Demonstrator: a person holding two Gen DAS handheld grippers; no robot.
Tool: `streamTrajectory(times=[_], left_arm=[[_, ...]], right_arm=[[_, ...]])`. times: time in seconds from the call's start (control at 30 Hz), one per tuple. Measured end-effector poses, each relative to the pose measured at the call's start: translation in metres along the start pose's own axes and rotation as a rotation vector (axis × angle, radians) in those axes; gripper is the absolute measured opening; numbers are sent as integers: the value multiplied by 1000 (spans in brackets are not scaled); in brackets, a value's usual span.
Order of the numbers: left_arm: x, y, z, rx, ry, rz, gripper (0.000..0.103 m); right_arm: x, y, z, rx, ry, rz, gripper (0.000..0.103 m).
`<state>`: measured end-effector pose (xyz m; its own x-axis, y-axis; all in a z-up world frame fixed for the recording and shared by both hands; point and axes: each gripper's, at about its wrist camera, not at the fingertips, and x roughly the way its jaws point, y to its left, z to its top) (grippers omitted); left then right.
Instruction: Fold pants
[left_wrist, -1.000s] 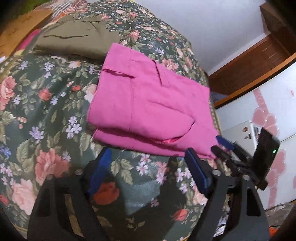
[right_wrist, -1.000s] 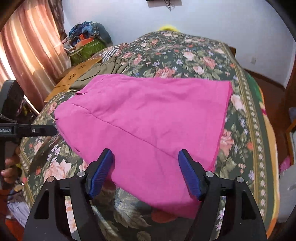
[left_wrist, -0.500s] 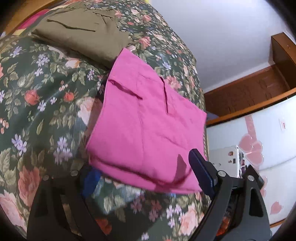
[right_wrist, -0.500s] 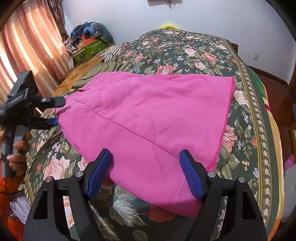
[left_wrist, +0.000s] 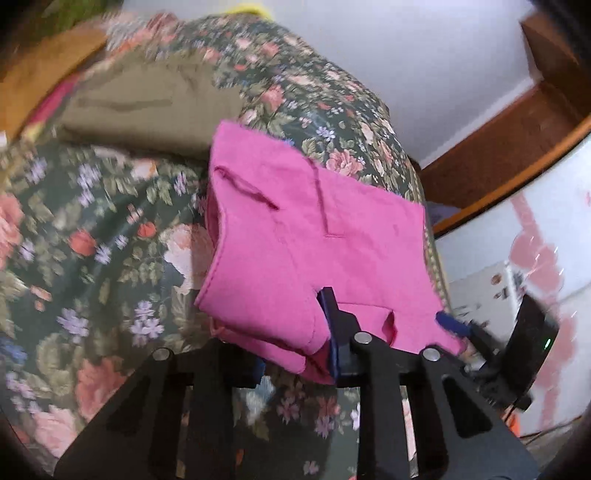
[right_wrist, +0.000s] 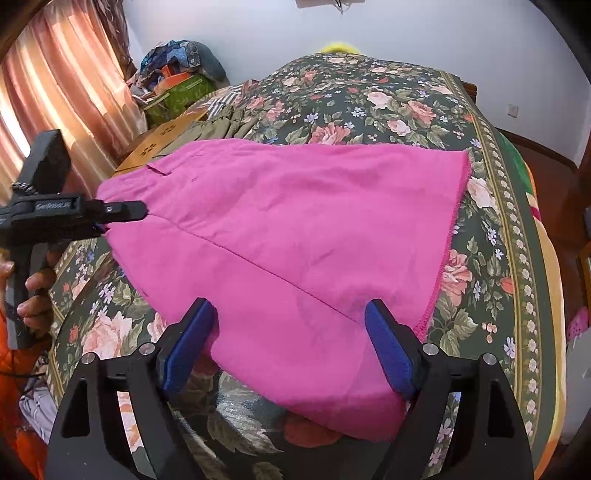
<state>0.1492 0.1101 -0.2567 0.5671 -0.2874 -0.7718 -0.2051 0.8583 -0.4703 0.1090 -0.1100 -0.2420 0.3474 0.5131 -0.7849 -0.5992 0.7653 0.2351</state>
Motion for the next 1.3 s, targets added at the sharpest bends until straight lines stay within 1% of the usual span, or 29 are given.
streamTrajectory(times=[0.17, 0.27, 0.37, 0.47, 0.53, 0.6, 0.67, 0.73, 0.87, 0.97, 1.07, 1.2, 1.3], left_arm=[[-32, -31, -21, 172, -84, 122, 24], [-47, -43, -35, 240, -117, 166, 24], [-54, -44, -43, 251, -125, 169, 24], [-58, -38, -48, 226, -127, 157, 24], [-58, -35, -50, 212, -130, 157, 24], [-59, -34, -50, 204, -136, 159, 24], [-62, -35, -52, 210, -147, 161, 24], [-63, -39, -51, 223, -164, 167, 24], [-71, -49, -48, 261, -211, 163, 24], [-74, -55, -43, 277, -225, 141, 22], [-74, -64, -39, 303, -238, 131, 21], [-74, -76, -37, 350, -254, 144, 21], [-75, -82, -37, 383, -263, 167, 21]], right_arm=[[-4, 3, 2, -12, 19, -22, 81], [-10, 11, 6, -31, 21, -42, 81], [-22, 24, 16, -49, -17, -21, 81], [-30, 41, 31, -71, -84, 2, 82], [-27, 56, 44, -93, -119, 0, 82], [-16, 68, 54, -126, -129, -20, 82], [0, 75, 63, -151, -110, -55, 82], [21, 79, 70, -165, -62, -67, 81], [42, 84, 72, -178, 12, -29, 81], [55, 92, 68, -219, 71, -5, 81], [62, 95, 63, -228, 117, 42, 81], [58, 93, 63, -208, 118, 71, 80], [49, 89, 62, -185, 88, 61, 79]])
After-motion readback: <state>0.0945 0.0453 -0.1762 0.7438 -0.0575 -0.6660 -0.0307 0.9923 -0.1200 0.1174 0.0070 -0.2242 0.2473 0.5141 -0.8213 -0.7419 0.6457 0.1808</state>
